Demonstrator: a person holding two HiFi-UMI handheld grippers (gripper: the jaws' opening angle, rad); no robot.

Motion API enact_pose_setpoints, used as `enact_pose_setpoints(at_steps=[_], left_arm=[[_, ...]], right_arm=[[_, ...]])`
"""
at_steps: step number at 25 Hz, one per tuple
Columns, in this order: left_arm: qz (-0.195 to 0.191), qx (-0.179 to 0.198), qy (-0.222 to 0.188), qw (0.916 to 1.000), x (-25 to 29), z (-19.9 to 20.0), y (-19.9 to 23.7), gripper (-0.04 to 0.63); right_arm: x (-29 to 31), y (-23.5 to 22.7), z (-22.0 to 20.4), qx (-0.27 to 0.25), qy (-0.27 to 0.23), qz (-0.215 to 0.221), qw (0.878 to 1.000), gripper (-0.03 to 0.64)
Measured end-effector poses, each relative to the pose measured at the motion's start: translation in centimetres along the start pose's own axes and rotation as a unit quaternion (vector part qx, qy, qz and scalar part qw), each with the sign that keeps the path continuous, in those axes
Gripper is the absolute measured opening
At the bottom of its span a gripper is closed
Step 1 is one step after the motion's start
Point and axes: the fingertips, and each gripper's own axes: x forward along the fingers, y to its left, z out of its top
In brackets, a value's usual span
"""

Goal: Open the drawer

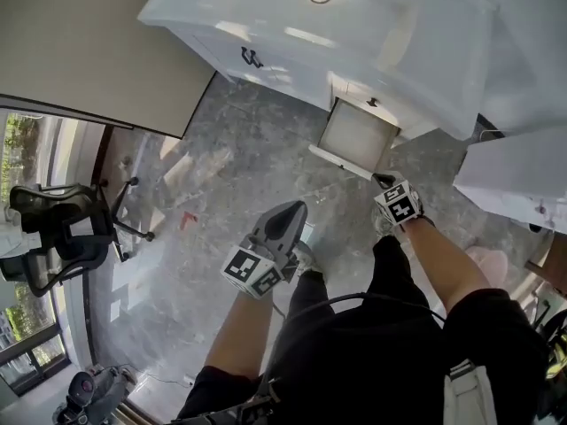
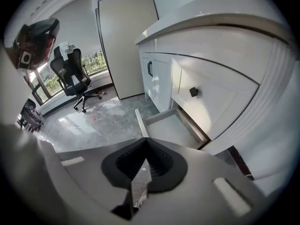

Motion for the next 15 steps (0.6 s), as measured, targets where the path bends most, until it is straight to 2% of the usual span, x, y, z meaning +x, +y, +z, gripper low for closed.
enact_pose_setpoints(at_steps=[8, 15], left_arm=[[-0.039, 0.023, -0.012, 0.9989, 2.5, 6.3, -6.8, 0.0], [-0.067, 0.058, -0.02, 0.9958, 5.7, 12.8, -12.5, 0.0]], right_arm=[[-9.8, -2.2, 3.3, 0.03, -0.034, -0.003, 0.999, 0.002], [-18.9, -6.4, 5.1, 0.068, -0.075, -0.014, 0.995, 0.002]])
